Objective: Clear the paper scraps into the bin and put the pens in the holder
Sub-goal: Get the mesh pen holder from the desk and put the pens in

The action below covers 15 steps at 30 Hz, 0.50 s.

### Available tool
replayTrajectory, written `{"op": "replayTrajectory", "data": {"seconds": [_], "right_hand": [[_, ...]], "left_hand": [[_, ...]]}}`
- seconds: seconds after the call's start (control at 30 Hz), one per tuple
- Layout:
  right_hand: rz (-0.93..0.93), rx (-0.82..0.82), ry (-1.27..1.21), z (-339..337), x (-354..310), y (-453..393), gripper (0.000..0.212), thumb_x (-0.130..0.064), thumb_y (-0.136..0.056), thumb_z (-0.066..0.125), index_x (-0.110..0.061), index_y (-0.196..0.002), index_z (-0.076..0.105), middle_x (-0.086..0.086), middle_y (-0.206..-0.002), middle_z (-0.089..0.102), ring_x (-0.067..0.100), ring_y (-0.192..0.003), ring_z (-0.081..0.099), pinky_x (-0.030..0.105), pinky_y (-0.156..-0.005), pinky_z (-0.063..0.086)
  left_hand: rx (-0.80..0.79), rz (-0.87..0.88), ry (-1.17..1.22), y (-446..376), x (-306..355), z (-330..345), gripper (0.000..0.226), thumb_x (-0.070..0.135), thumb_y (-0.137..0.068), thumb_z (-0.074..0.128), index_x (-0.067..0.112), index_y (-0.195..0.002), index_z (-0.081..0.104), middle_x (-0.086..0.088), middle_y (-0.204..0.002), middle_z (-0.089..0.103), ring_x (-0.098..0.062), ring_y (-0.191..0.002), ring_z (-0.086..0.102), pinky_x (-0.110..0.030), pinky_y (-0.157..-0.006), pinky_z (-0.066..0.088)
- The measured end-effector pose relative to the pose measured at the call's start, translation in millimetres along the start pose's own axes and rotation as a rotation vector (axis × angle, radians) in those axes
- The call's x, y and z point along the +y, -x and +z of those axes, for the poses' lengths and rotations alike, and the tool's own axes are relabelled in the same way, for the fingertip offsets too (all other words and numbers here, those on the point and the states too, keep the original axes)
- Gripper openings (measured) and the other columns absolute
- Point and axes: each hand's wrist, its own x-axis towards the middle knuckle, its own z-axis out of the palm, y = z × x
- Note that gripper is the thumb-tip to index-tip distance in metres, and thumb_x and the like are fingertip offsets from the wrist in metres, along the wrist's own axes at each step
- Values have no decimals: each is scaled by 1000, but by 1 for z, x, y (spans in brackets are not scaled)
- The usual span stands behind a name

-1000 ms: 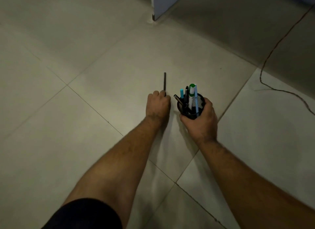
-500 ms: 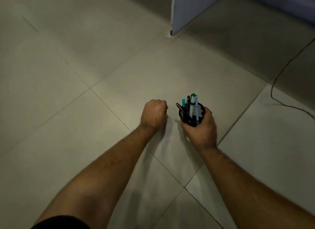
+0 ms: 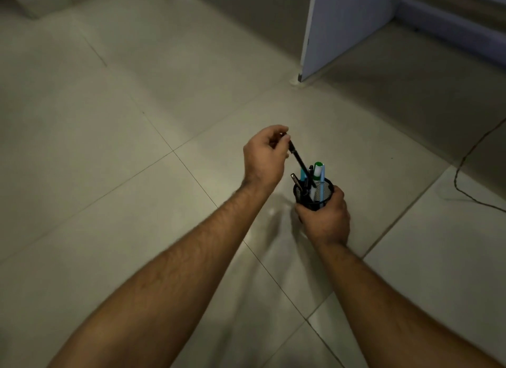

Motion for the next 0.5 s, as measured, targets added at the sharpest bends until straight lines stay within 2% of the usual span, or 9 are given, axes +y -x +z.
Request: {"op": "replayTrajectory", "data": {"seconds": [0.1,0.17,0.23,0.3,0.4,0.5], "right_hand": [[-17,-12,-21,0,-12,-3,83,-47,-59,80,-23,-131,46,4,-118,63,31,-109,61,46,-90,55],[-38,-22,-42,-3,-20,-4,84,-48,-58,79,-25,-131,45,2,-118,63,29,-108,62,46,-89,55],[-51,-34,-74,-9,-32,-2,84,-45,-59,81,-24,-131,45,1,-118,64,27,-106,63,44,-87,56],[-57,-45,-112,-22,-48,5,82,-41,-61,84,-25,-132,45,0,-118,64,23,-105,64,39,-85,57],[-83,-83,-152,-65,-105,22,80,-36,-65,87,-28,-133,44,-5,-119,64,17,-105,65,34,-86,57],[-120,-128,-158,-114,-173,43,81,-38,-65,88,-30,-133,45,-9,-119,64,13,-102,65,27,-82,54]], "left_hand": [[-166,49,-174,17,-6,4,17,15,-86,67,13,-102,75,3,-89,72,-9,-81,67,-29,-77,58],[-216,123,-286,26,-6,6,16,22,-84,68,20,-97,77,6,-94,71,-9,-90,64,-31,-84,54],[-149,127,-242,27,1,4,16,25,-83,68,24,-95,77,7,-98,67,-10,-97,61,-34,-87,53],[-48,58,-171,26,21,1,18,21,-84,66,23,-98,76,9,-103,61,-6,-98,57,-26,-83,51],[22,0,-141,19,91,-20,20,16,-88,61,22,-104,71,12,-105,58,-6,-98,55,-17,-74,46],[58,-50,-143,13,163,-48,18,22,-94,55,23,-108,67,9,-107,63,-8,-100,59,-23,-80,51]]}}
